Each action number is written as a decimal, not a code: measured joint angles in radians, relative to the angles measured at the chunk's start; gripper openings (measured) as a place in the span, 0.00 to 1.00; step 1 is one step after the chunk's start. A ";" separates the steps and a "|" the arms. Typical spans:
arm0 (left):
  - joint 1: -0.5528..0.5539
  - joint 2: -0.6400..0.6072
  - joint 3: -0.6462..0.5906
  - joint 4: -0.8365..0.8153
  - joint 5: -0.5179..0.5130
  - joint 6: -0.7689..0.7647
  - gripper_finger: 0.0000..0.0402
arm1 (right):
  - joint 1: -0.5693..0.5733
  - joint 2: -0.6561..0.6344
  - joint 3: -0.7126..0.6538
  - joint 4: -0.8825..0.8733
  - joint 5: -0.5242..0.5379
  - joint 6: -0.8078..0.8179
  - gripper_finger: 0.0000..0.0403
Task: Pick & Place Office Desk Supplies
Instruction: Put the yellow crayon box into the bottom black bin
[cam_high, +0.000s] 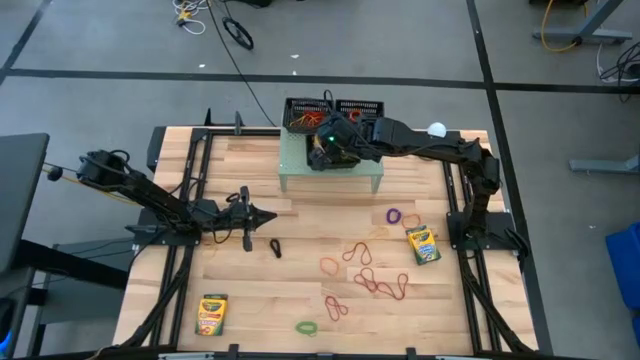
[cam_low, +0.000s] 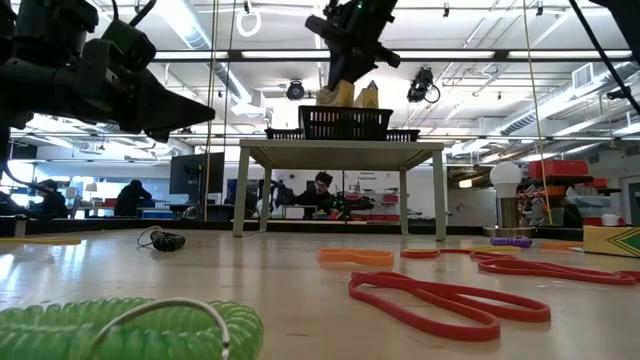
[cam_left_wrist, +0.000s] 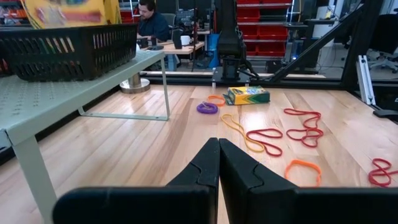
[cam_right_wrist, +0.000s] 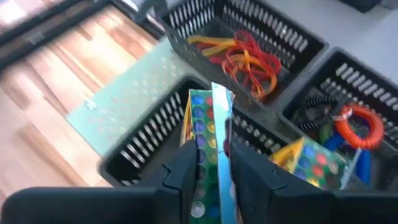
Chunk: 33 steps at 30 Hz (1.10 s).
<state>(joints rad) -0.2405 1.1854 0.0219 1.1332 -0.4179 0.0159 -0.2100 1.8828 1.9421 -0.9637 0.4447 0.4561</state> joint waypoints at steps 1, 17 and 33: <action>0.000 0.000 0.000 -0.003 0.000 0.000 0.02 | 0.000 0.000 0.003 0.014 0.000 0.000 0.24; 0.000 0.000 0.000 -0.005 0.000 -0.009 0.02 | 0.000 -0.010 0.036 -0.106 0.058 0.238 0.24; 0.000 0.000 0.000 -0.002 0.000 -0.021 0.02 | -0.002 -0.005 0.035 -0.124 0.101 0.314 0.27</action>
<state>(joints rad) -0.2408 1.1854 0.0219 1.1316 -0.4179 -0.0048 -0.2115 1.8778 1.9774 -1.0873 0.5457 0.7700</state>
